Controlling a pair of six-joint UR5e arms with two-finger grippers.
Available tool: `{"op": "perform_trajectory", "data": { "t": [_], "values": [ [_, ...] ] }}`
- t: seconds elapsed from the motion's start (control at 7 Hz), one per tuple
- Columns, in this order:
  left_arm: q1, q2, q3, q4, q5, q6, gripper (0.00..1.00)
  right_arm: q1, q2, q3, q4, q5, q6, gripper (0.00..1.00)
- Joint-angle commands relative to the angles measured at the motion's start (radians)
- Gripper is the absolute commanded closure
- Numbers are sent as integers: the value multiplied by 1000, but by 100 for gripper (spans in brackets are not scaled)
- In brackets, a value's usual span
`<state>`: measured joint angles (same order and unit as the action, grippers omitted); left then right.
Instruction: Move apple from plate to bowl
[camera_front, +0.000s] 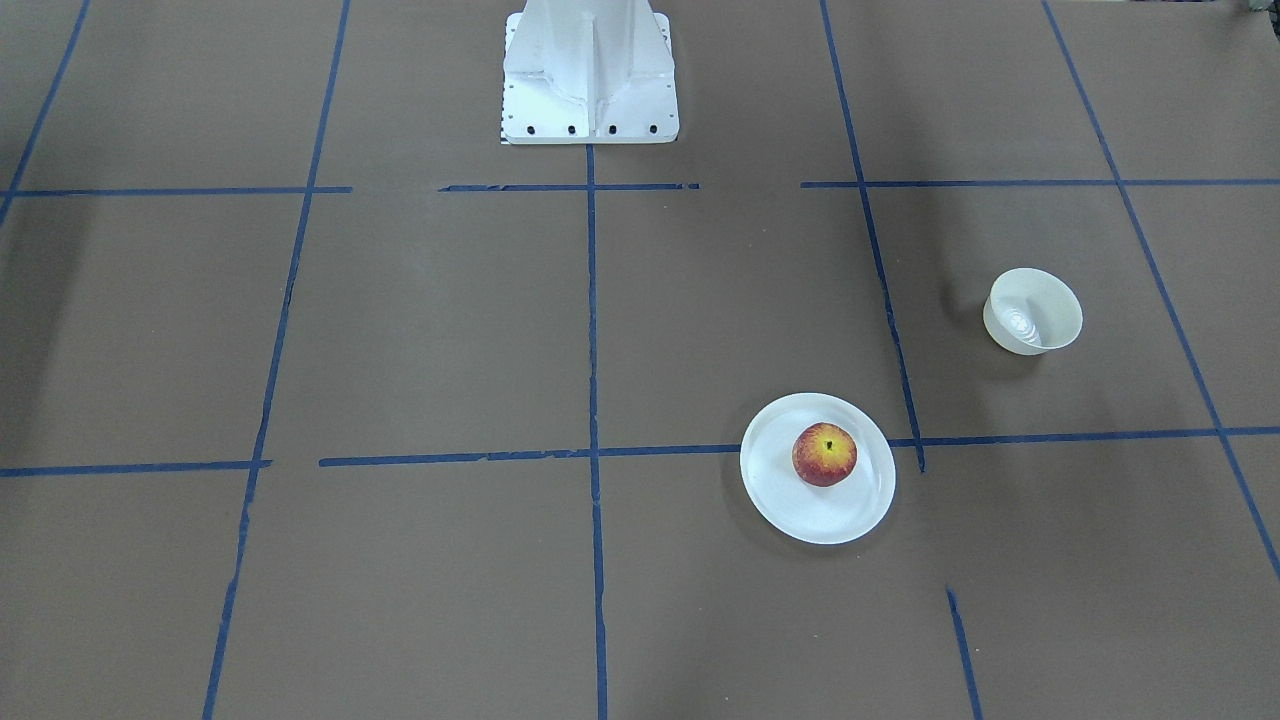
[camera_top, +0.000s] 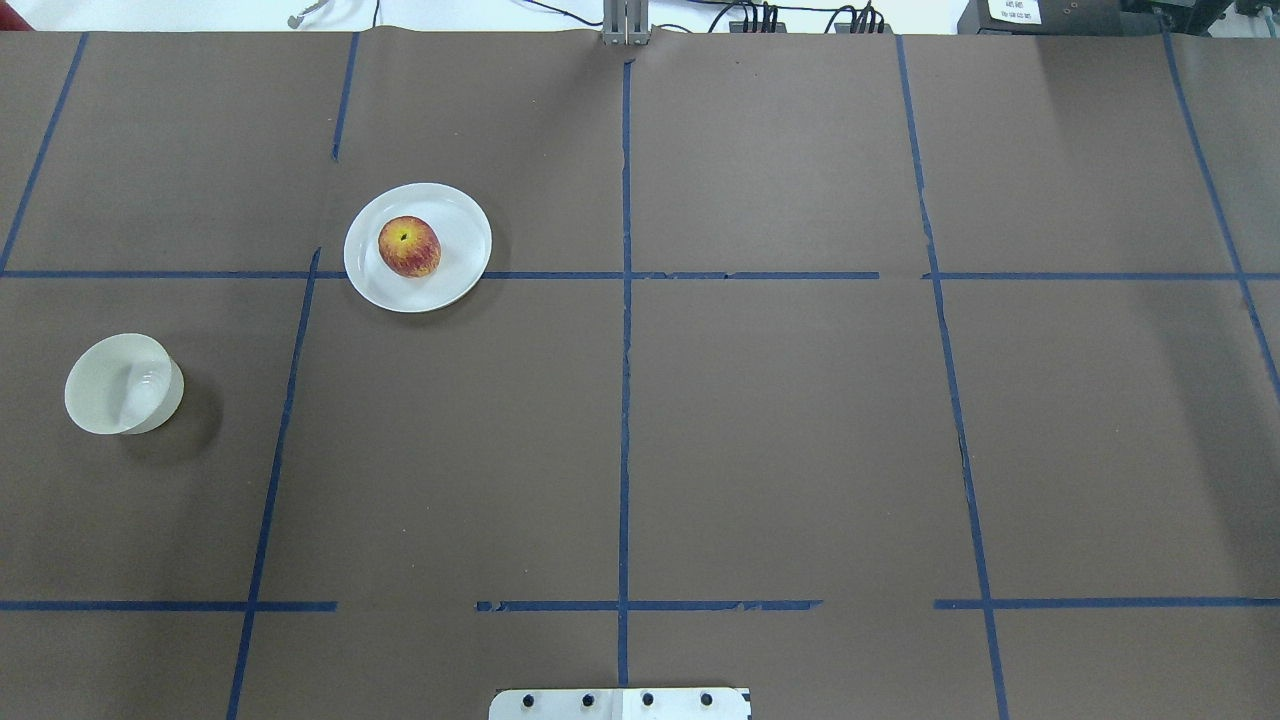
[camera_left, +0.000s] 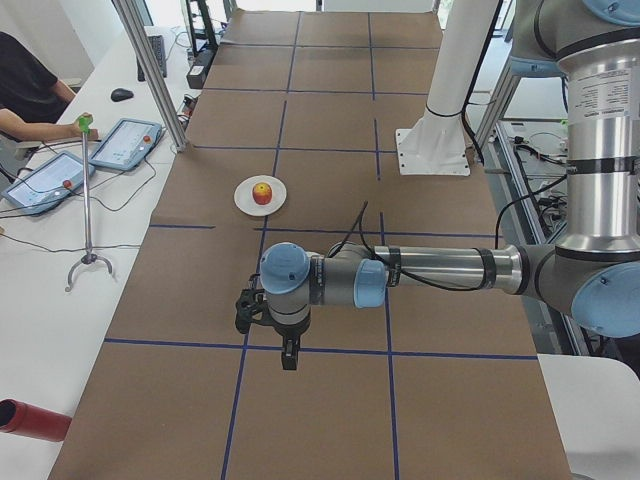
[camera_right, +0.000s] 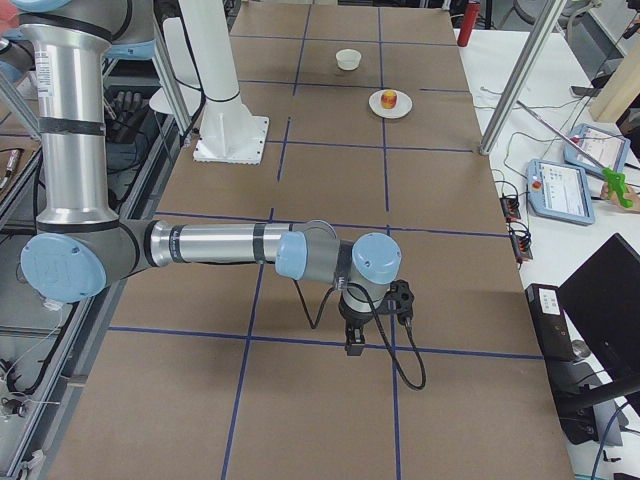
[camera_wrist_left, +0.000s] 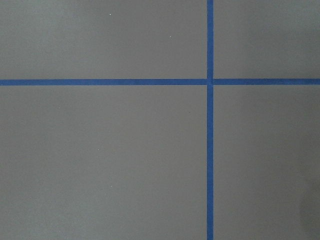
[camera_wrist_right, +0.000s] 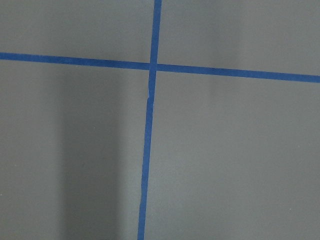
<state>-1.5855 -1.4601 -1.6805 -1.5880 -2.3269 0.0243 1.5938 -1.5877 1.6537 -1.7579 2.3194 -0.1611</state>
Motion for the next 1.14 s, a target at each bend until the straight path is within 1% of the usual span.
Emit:
{"op": "perform_trajectory", "data": {
  "t": [0.0, 0.14, 0.29, 0.43, 0.57, 0.71, 0.86, 1.0],
  "values": [
    [2, -5, -2, -13, 0, 108, 0, 0, 0, 0, 0, 0, 0, 0],
    [7, -26, 11, -33, -9, 165, 0, 0, 0, 0, 0, 0, 0, 0],
    [7, -37, 13, -47, -11, 164, 0, 0, 0, 0, 0, 0, 0, 0],
    [15, -95, 5, -40, -12, 160, 0, 0, 0, 0, 0, 0, 0, 0],
    [97, -165, -5, -30, -6, 110, 0, 0, 0, 0, 0, 0, 0, 0],
    [183, -233, -10, -27, 0, 15, 0, 0, 0, 0, 0, 0, 0, 0],
    [234, -277, -10, -27, 0, -109, 0, 0, 0, 0, 0, 0, 0, 0],
    [302, -351, -4, -26, 1, -270, 0, 0, 0, 0, 0, 0, 0, 0]
  ]
}}
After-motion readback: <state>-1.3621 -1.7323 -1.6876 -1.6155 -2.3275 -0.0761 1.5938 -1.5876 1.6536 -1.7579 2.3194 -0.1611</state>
